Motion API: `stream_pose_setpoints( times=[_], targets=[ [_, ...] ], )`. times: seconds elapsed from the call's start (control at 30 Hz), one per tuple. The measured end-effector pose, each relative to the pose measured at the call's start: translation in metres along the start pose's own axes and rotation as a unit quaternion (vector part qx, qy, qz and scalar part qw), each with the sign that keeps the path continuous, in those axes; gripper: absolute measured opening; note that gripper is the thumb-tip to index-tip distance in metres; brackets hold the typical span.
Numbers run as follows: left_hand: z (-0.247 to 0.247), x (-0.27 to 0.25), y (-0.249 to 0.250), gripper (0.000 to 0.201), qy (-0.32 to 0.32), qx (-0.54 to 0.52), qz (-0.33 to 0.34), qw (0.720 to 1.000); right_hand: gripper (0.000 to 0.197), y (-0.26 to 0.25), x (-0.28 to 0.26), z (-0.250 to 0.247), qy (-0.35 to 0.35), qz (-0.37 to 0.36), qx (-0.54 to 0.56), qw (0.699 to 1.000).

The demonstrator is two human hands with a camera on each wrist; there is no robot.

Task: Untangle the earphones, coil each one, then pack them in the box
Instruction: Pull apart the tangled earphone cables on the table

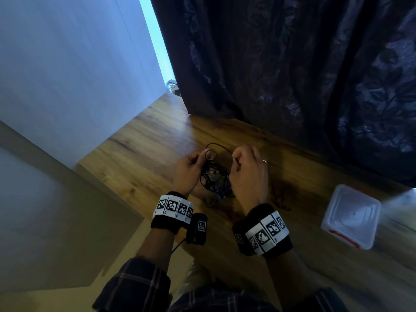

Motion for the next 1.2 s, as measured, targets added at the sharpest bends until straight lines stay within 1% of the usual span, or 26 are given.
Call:
stream_pose_setpoints(
  times=[0.1, 0.13, 0.17, 0.23, 0.27, 0.3, 0.37, 0.4, 0.43, 0.47, 0.5, 0.53, 0.57, 0.63, 0.7, 0.8, 0.87, 0.97, 1.07, 1.13, 1.2],
  targets=[
    [0.002, -0.003, -0.003, 0.022, 0.003, -0.005, 0.009, 1.000, 0.026, 0.007, -0.001, 0.000, -0.117, 0.022, -0.052, 0.992],
    [0.002, -0.003, -0.004, 0.023, 0.006, -0.005, 0.010, 1.000, 0.028, 0.009, -0.002, -0.001, -0.129, 0.024, -0.049, 0.990],
    [0.003, -0.004, -0.005, 0.024, 0.007, -0.006, 0.008, 1.000, 0.029, 0.009, -0.004, -0.003, -0.114, 0.014, -0.038, 0.993],
    [0.006, -0.006, -0.006, 0.024, 0.006, -0.012, -0.001, 1.000, 0.026, 0.008, -0.007, -0.007, -0.035, -0.017, 0.016, 0.999],
    [0.008, -0.007, -0.006, 0.023, 0.006, -0.017, -0.007, 1.000, 0.023, 0.007, -0.008, -0.009, 0.004, -0.017, 0.065, 0.998],
    [0.009, -0.008, -0.006, 0.025, 0.005, -0.025, -0.012, 1.000, 0.022, 0.005, -0.010, -0.010, 0.033, -0.003, 0.119, 0.992],
    [0.011, -0.010, -0.009, 0.034, 0.002, -0.040, -0.019, 0.999, 0.024, 0.003, -0.015, -0.011, 0.072, 0.042, 0.197, 0.977],
    [0.011, -0.009, -0.010, 0.038, 0.002, -0.041, -0.022, 0.999, 0.026, 0.001, -0.018, -0.009, 0.085, 0.049, 0.212, 0.972],
    [0.011, -0.010, -0.011, 0.041, 0.001, -0.040, -0.021, 0.999, 0.025, 0.001, -0.020, -0.007, 0.091, 0.036, 0.199, 0.975],
    [0.011, -0.010, -0.012, 0.044, 0.000, -0.040, -0.019, 0.999, 0.022, 0.002, -0.022, -0.003, 0.087, 0.013, 0.154, 0.984],
    [0.010, -0.011, -0.012, 0.047, -0.001, -0.043, -0.016, 0.999, 0.018, 0.004, -0.024, 0.002, 0.068, -0.009, 0.098, 0.993],
    [0.010, -0.012, -0.010, 0.050, -0.001, -0.045, -0.014, 0.999, 0.017, 0.007, -0.024, 0.007, 0.038, -0.019, 0.052, 0.998],
    [0.009, -0.013, -0.010, 0.053, 0.001, -0.044, -0.013, 0.999, 0.019, 0.010, -0.024, 0.012, 0.007, -0.011, 0.027, 1.000],
    [0.009, -0.015, -0.008, 0.056, 0.000, -0.037, -0.010, 0.999, 0.020, 0.014, -0.022, 0.015, -0.031, 0.026, 0.041, 0.998],
    [0.009, -0.017, -0.008, 0.052, -0.004, -0.039, -0.007, 0.999, 0.019, 0.016, -0.020, 0.014, -0.042, 0.047, 0.099, 0.993],
    [0.008, -0.021, -0.007, 0.042, -0.006, -0.043, -0.007, 0.999, 0.018, 0.016, -0.019, 0.013, -0.053, 0.040, 0.139, 0.988],
    [0.007, -0.023, -0.006, 0.038, -0.011, -0.046, -0.002, 0.999, 0.014, 0.017, -0.018, 0.013, -0.056, 0.028, 0.137, 0.989],
    [0.008, -0.026, -0.004, 0.040, -0.020, -0.048, 0.009, 0.999, 0.010, 0.018, -0.018, 0.014, -0.075, 0.022, 0.124, 0.989],
    [0.009, -0.027, -0.002, 0.038, -0.023, -0.062, 0.006, 0.998, 0.008, 0.017, -0.019, 0.014, -0.070, 0.014, 0.102, 0.992],
    [0.010, -0.028, -0.001, 0.036, -0.029, -0.077, -0.003, 0.997, 0.011, 0.016, -0.019, 0.013, -0.062, 0.032, 0.108, 0.992],
    [0.010, -0.027, -0.002, 0.023, -0.042, -0.080, -0.006, 0.996, 0.013, 0.017, -0.019, 0.011, -0.065, 0.061, 0.128, 0.988]
  ],
)
Point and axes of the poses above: each hand's wrist, its own x-axis towards the middle knuckle, its own z-axis out of the palm, y = z × x, the point moved 1 cm from there along x, towards the middle knuckle, and after that the axes turned 5 degrees about -z, right-handed, at the moved point
